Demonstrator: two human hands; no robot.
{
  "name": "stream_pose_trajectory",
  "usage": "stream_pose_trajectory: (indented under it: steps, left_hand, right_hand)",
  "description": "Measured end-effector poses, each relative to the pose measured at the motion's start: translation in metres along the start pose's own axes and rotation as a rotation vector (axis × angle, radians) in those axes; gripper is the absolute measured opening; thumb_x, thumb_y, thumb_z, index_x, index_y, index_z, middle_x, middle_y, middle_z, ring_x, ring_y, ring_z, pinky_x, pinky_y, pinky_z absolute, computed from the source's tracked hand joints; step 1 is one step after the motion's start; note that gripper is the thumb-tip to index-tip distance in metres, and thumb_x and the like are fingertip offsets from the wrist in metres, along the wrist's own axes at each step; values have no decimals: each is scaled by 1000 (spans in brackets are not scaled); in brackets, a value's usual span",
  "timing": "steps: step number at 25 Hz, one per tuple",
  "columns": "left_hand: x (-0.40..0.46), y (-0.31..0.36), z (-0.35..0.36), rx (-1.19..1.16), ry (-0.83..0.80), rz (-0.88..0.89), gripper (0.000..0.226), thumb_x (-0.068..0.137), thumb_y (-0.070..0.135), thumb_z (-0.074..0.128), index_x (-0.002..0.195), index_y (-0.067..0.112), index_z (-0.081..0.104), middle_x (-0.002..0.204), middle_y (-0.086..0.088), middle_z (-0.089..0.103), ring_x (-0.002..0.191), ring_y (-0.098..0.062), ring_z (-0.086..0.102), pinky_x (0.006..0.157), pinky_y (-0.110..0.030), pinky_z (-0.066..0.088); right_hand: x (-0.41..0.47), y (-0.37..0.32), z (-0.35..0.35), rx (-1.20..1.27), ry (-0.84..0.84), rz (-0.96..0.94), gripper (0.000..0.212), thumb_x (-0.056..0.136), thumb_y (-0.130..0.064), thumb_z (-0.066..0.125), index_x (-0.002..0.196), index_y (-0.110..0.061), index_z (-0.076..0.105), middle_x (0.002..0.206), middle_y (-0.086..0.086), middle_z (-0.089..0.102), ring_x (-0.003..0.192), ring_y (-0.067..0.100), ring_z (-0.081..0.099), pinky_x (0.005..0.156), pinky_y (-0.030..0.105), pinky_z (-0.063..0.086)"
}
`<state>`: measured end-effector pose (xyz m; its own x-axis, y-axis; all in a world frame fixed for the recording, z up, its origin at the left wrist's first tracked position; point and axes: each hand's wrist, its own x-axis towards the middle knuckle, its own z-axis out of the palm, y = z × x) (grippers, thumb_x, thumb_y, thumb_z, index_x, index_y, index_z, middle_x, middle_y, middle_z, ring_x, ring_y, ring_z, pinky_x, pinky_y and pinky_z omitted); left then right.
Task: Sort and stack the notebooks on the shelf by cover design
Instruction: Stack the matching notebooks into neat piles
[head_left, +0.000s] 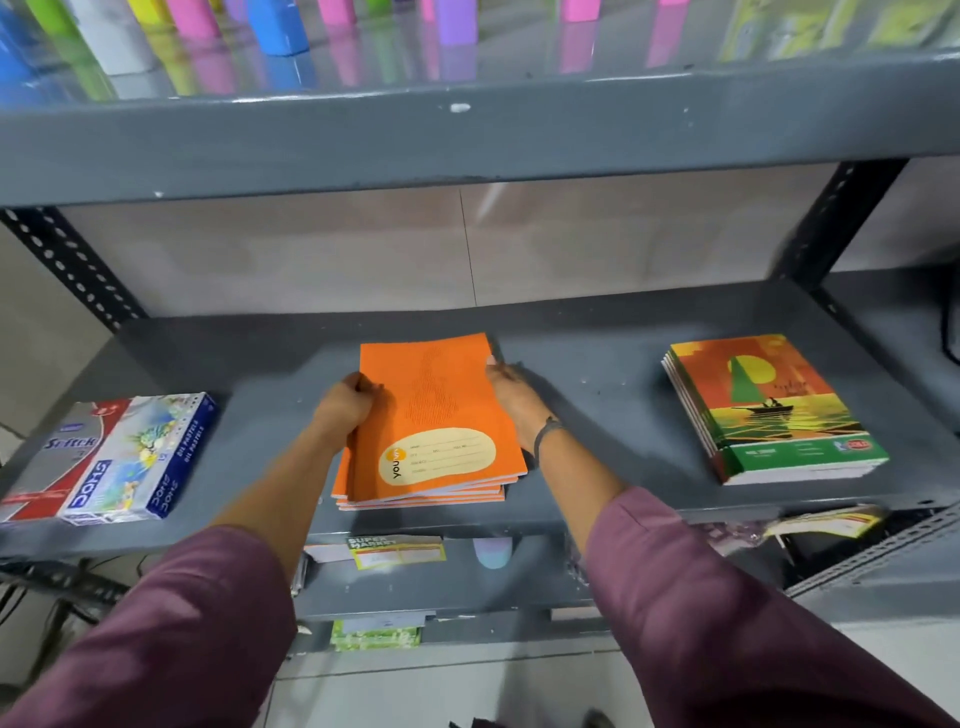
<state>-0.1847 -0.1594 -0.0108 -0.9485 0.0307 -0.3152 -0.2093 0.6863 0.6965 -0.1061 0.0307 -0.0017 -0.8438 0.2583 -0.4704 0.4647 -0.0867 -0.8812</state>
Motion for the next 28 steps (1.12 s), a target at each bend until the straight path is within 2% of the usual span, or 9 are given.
stream_pose_trajectory:
  steps: [6,8,12,15,19,21,24,26,28]
  left_hand:
    - [4,3,0,260,127,34,38,96,34,33,126,18,49,126,-15,59,103,-35,60,74,-36,48]
    - [4,4,-1,325,100,51,37,96,35,30,125,20,48,125,-14,60,101,-34,61,72,-36,49]
    - [6,11,-4,413,-31,45,43,96,41,30,128,16,41,129,-15,56,107,-35,59,86,-41,50]
    - [-2,15,-11,36,-174,-37,54,94,46,34,136,12,34,134,-16,52,112,-34,57,97,-47,47]
    - [-36,-20,-26,-580,-300,-121,61,92,55,23,137,15,36,122,1,52,108,-22,54,82,-33,46]
    - [-55,-40,-22,-672,-313,-105,60,89,61,22,124,21,51,106,8,65,103,-15,63,73,-24,52]
    - [-64,-45,-10,-731,-256,-96,56,85,66,26,91,25,63,70,3,77,65,-16,74,52,-27,59]
    - [-68,-41,-13,-734,-249,-70,54,82,68,27,86,27,62,72,1,78,64,-16,73,51,-26,59]
    - [-75,-44,-21,-615,-313,12,52,75,70,35,99,30,58,93,9,76,74,-9,72,58,-22,58]
  right_hand:
    - [2,6,14,-20,33,8,69,96,-53,32,154,-26,4,162,2,14,149,28,18,118,46,20]
    - [1,8,17,-10,41,-4,71,97,-52,32,154,-24,0,163,2,11,149,27,16,119,45,19]
    - [-7,6,19,-46,20,-27,72,97,-51,32,154,-23,-2,163,1,8,150,26,15,119,43,19]
    - [-14,6,10,-32,-23,-7,75,95,-56,31,153,-25,-5,163,3,9,149,27,17,120,45,21]
    - [-31,25,-1,55,-113,-22,77,91,-63,30,153,-29,2,161,2,21,144,27,32,117,48,31]
    - [-39,35,6,64,-119,-31,79,90,-65,30,153,-31,-2,161,0,20,143,27,33,115,48,34]
    - [-41,36,19,-18,-79,-56,82,89,-67,28,152,-30,-10,164,-6,-3,151,22,5,121,51,17]
    - [-42,34,19,-27,-95,-64,83,89,-68,28,151,-30,-12,163,-6,-5,151,23,4,122,47,15]
    - [-45,36,10,14,-135,-56,85,89,-67,31,151,-28,-12,163,-5,6,149,22,18,115,32,23]
